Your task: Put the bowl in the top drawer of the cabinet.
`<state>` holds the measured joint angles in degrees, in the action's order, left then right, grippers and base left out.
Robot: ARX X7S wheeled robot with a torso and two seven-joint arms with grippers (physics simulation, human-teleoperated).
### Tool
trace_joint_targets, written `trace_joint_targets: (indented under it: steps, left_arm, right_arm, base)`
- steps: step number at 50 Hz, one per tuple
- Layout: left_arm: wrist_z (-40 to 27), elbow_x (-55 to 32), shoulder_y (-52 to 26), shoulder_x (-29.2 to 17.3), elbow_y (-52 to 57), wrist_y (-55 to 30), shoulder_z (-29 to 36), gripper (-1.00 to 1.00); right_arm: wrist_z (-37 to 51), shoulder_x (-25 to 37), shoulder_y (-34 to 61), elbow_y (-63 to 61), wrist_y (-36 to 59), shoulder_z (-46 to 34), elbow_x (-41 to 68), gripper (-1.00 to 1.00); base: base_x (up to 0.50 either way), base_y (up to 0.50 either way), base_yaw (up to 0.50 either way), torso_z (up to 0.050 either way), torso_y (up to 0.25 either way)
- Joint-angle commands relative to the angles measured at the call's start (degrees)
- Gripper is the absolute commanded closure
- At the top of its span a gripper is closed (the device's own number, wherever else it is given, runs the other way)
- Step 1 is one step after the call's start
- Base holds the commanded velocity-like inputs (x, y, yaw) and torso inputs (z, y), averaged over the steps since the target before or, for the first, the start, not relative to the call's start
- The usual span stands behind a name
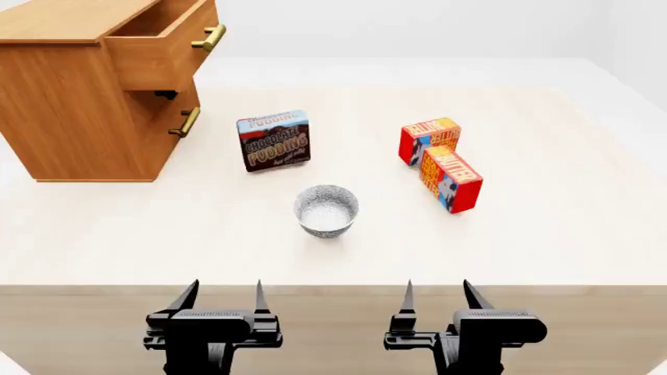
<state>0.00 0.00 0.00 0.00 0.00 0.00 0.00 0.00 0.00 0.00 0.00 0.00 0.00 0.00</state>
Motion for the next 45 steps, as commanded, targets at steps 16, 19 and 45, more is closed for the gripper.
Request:
trace_joint_targets:
  steps: [16, 19, 45]
  left_arm:
    - [-2.69, -3.75, -1.07, -3.85, 4.61, -3.26, 2.3, -1.0]
    - [-2.59, -4.31, -1.88, -4.23, 6.06, -5.02, 2.73, -1.0]
    - [-0.13, -15.31, -24.79, -9.36, 22.21, -35.96, 2.29, -1.0]
  right_arm:
    - [4.86, 3.38, 0.87, -1.25, 3.58, -4.5, 0.6, -1.0]
    - [5.23, 3.81, 0.99, -2.31, 4.51, -4.82, 0.56, -1.0]
    - [5.11, 6.89, 8.94, -20.17, 27.73, -5.54, 1.58, -1.0]
  base:
    - [0.0, 0.0, 0.0, 0.0, 0.0]
    - [0.0, 0.0, 0.0, 0.0, 0.0]
    - [0.0, 0.0, 0.0, 0.031, 0.0]
